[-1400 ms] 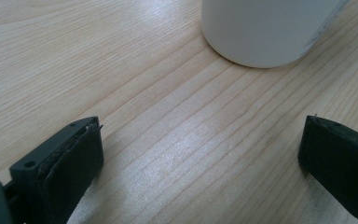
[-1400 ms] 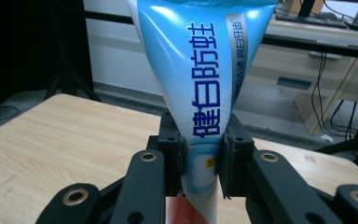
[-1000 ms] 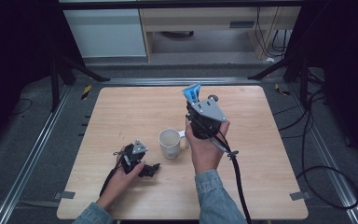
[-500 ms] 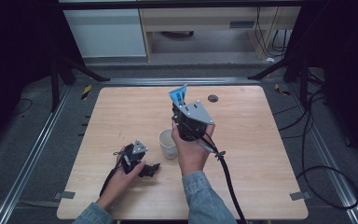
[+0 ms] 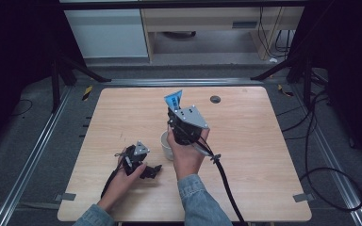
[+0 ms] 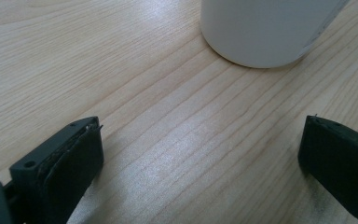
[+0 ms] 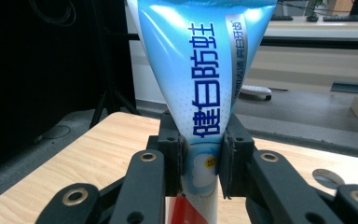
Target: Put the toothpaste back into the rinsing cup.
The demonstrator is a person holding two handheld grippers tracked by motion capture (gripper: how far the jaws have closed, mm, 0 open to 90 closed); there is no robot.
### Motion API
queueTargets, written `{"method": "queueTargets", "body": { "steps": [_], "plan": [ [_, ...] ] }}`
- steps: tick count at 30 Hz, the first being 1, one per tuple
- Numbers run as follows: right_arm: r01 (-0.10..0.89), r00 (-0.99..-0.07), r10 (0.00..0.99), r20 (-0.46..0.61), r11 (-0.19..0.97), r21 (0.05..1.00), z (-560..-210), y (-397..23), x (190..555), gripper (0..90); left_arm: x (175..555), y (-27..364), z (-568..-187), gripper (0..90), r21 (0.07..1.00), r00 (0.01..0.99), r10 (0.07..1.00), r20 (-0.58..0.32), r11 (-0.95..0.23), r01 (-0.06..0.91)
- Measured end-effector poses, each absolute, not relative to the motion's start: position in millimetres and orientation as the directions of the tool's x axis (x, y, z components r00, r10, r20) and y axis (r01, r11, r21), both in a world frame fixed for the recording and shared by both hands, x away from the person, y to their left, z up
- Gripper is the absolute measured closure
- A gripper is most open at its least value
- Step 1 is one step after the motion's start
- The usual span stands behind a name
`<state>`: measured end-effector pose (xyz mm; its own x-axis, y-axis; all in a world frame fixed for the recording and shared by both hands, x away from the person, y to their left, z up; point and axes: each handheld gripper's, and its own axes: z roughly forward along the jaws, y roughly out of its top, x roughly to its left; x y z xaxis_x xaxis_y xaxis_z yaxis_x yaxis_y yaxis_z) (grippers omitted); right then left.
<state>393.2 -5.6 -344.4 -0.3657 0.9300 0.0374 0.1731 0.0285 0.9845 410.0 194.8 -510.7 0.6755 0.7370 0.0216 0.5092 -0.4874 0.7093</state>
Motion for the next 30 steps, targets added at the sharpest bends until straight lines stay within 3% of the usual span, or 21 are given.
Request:
{"method": "queueTargets", "body": {
  "steps": [30],
  "plan": [
    [0.24, -0.351, 0.934, 0.063, 0.024, 0.971, -389, 6, 396, 73.5, 410, 195, -511, 0.0, 0.71, 0.675, 0.737, 0.022, -0.487, 0.508]
  ]
}}
